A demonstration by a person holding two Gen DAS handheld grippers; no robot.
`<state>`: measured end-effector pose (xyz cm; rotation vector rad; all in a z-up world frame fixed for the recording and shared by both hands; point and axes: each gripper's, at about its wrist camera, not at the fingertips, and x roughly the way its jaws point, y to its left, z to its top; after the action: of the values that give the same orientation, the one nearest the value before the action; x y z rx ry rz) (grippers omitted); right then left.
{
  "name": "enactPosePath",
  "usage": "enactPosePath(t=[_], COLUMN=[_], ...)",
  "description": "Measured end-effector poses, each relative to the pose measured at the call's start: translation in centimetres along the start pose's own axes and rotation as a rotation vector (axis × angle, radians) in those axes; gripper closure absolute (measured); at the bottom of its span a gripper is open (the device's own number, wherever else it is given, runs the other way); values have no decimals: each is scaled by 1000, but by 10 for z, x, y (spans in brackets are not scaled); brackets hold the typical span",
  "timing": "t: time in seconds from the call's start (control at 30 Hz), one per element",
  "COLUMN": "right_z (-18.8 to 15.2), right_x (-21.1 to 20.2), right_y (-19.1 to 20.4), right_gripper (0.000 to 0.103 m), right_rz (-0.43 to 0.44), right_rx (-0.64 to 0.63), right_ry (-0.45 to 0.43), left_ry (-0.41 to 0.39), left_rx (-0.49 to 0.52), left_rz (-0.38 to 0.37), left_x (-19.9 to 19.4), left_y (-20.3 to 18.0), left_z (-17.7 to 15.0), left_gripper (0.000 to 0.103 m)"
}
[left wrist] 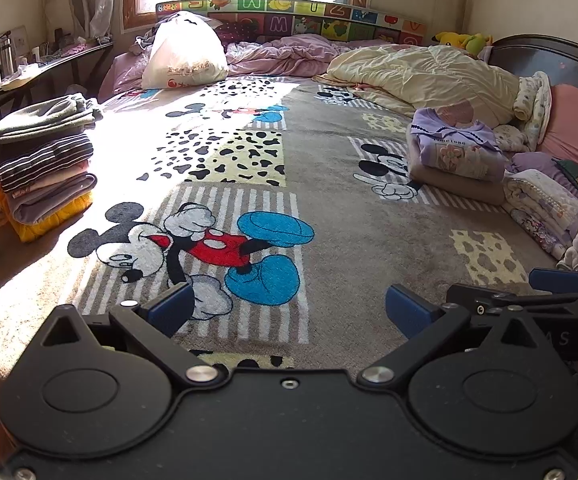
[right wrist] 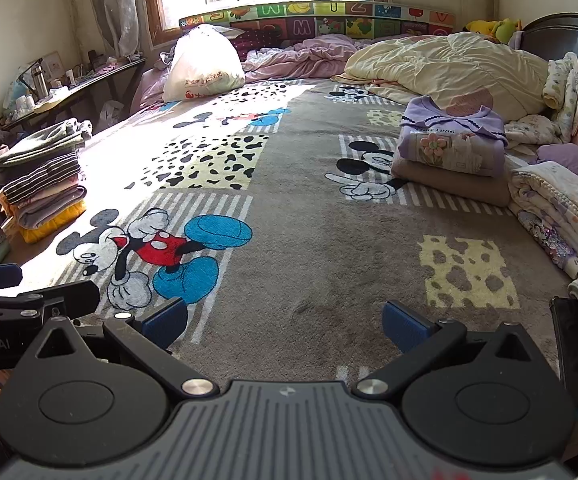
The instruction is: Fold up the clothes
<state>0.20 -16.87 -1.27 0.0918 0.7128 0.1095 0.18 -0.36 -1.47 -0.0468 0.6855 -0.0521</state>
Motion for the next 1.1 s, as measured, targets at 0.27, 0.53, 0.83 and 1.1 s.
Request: enactPosePath(t=[0.27, 0.53, 0.83, 1.1], right_z=[0, 7, 31, 54], right_x=[2, 7, 18, 47], right_y=[2, 7, 31, 62], right_gripper=[0, 0, 0, 0], right_rz=[-4, 86, 185, 216], right_rx=[-9, -3, -15, -24], right_ry=[3, -33, -129, -178], left_ry=[7, -47, -248, -317], left_rx=[-7, -68, -234, -295], left_rz=[-4, 10, 157, 280], left_x=[4, 3, 0, 15], left_y=[5, 42, 150, 240], left_z=[0, 13, 45, 74], left_gripper=[0, 0, 0, 0])
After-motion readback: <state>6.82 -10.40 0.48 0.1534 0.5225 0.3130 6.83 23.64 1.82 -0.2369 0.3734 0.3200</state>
